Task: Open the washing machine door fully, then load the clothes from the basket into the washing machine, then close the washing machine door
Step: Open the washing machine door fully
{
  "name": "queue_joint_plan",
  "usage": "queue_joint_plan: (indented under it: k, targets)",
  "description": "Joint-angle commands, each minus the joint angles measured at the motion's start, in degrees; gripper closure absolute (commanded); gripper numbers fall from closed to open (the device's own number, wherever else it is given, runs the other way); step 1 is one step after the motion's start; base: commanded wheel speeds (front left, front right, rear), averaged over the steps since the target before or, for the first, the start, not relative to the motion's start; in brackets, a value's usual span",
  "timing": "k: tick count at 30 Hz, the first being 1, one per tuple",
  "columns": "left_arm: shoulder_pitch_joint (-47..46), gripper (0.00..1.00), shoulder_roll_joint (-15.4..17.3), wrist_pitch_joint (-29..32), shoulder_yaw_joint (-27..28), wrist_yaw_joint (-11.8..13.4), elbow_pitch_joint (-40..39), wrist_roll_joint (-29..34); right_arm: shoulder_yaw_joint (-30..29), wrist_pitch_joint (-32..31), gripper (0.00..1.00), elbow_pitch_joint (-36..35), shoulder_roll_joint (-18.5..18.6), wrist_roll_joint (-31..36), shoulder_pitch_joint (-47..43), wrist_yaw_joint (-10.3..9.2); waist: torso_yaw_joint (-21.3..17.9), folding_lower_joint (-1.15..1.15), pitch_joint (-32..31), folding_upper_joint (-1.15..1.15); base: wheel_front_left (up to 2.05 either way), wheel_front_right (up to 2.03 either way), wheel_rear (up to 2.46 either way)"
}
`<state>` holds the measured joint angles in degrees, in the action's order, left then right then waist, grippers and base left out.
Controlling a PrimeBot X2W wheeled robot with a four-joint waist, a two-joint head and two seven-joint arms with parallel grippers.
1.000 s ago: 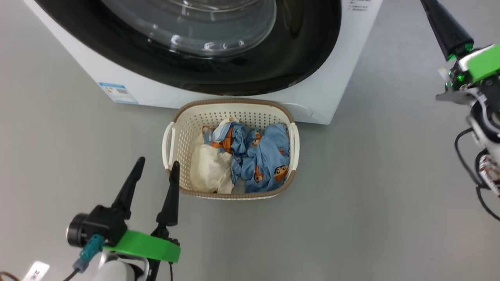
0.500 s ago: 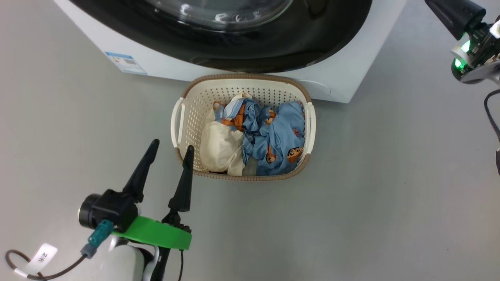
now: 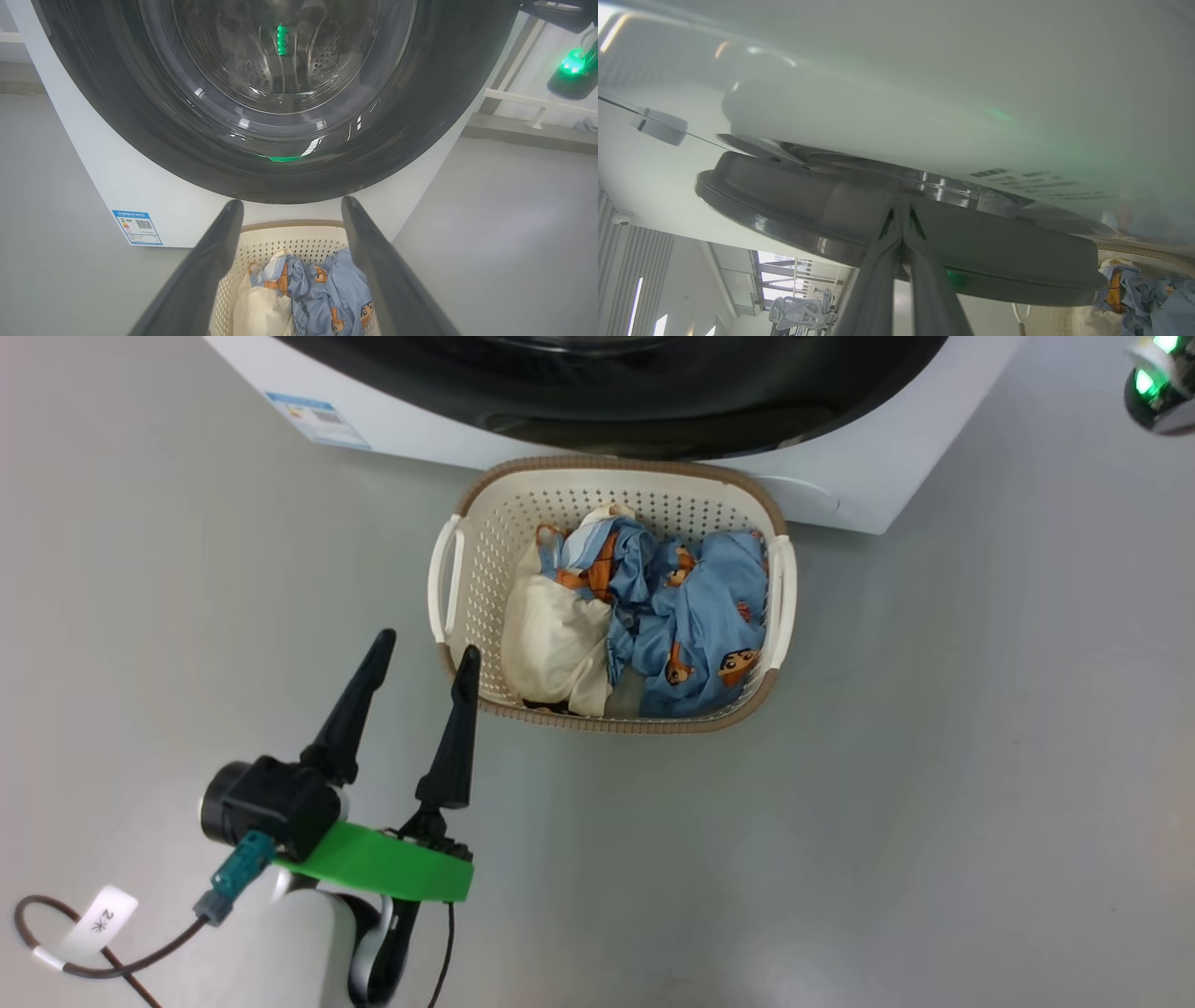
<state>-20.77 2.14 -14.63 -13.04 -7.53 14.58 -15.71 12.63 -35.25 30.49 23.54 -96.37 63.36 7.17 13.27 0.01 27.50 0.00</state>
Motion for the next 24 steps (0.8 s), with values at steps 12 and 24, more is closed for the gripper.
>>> queue_joint_plan:
  k: [12,24]
  targets:
    - [-1.56,0.0,0.74,-0.37,0.14,0.58,-2.89,-1.73,-0.25,-1.66,1.0,-0.49,-0.92,3.85,3.79,0.32,2.09,-0.01,2.38,0.0,0.0,0.0,0.0]
    - [-2.1,0.0,0.74,-0.37,-0.7,1.13,-3.01,-2.59,0.43,-2.73,1.0,-1.01,-1.69,5.23,3.87,0.32,2.68,-0.01,2.73,0.0,0.0,0.0,0.0]
